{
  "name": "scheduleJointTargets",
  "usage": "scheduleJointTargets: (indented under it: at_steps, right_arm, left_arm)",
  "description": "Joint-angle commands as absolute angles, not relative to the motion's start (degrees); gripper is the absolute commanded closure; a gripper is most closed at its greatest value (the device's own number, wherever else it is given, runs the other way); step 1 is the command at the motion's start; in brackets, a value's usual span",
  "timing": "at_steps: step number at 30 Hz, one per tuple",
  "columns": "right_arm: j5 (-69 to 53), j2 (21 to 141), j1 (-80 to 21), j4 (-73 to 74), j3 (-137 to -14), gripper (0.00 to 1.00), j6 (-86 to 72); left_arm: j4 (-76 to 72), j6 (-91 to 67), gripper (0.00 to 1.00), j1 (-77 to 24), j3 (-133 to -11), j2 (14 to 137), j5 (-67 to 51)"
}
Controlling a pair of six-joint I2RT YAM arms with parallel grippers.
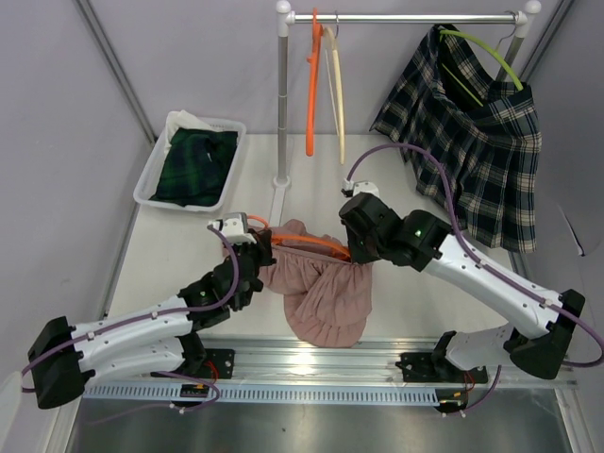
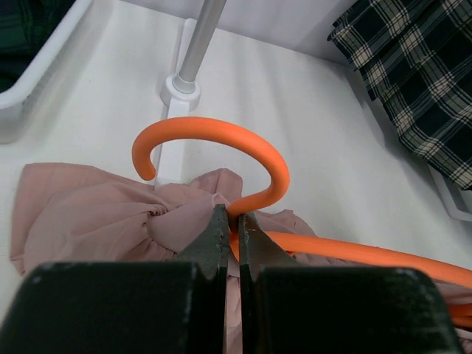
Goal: Place the skirt on the hanger
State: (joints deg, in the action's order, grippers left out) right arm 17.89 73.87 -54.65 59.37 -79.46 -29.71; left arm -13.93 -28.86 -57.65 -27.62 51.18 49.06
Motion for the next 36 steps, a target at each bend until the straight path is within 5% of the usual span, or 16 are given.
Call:
scheduleJointTargets:
  at_steps: [1,23,36]
  right_arm:
    - [21.4,75.5,-56.2,58.9,-86.2,1.00,-28.4]
    - [20.3,82.7,-59.5,56.3,-97.8,1.00,-27.2]
    - [19.4,78.2,-62.2,53.9,-97.1,1.00,-27.0]
  left_arm:
    - [-6.9,-23.8,1.00,-59.3,-29.8,50.5,51.4]
    - [-10.5,-19.1,1.00,-68.9,-36.6,54.8,52.6]
    - [-1.1,-18.4,1.00,-68.7,-54.0,56.3,46.8]
